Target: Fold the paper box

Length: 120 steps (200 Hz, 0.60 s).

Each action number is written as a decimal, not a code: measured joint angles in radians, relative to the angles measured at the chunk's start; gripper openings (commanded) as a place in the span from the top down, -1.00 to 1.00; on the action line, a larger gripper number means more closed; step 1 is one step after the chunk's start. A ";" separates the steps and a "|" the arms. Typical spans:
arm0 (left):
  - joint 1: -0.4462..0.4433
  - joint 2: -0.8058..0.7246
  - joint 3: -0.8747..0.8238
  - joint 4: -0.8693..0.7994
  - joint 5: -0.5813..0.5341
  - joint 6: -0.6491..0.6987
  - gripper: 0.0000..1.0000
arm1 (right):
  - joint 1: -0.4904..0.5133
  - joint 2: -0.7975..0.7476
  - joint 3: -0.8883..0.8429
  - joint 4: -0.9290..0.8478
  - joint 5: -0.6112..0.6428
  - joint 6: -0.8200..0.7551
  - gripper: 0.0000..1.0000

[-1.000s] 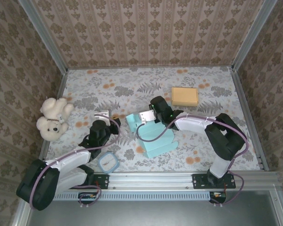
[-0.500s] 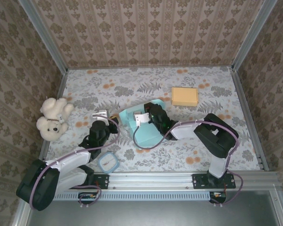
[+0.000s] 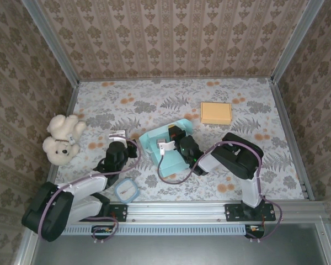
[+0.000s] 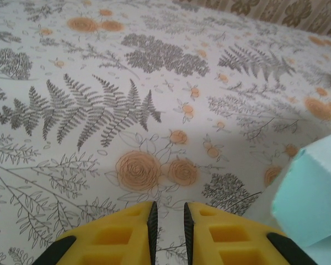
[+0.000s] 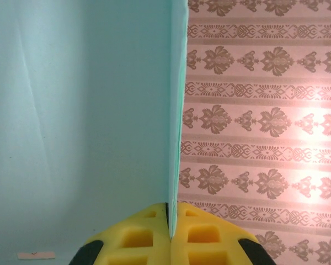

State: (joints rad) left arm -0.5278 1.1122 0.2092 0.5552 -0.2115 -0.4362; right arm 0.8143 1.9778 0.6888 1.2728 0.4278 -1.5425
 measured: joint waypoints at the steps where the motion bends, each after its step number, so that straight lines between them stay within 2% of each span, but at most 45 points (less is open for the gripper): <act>1: 0.000 0.001 0.000 0.000 0.001 0.000 0.54 | 0.000 0.000 0.000 0.000 0.000 0.000 1.00; 95: 0.006 0.090 -0.002 0.093 0.165 0.032 0.52 | 0.002 0.000 -0.010 0.011 0.000 0.007 1.00; 120: 0.006 0.098 -0.014 0.115 0.182 0.042 0.46 | 0.002 -0.001 -0.010 0.010 -0.001 0.010 1.00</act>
State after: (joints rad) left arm -0.5220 1.2102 0.1955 0.6701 -0.0296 -0.3939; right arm 0.8162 1.9766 0.6788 1.2827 0.4271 -1.5330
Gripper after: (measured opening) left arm 0.255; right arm 0.054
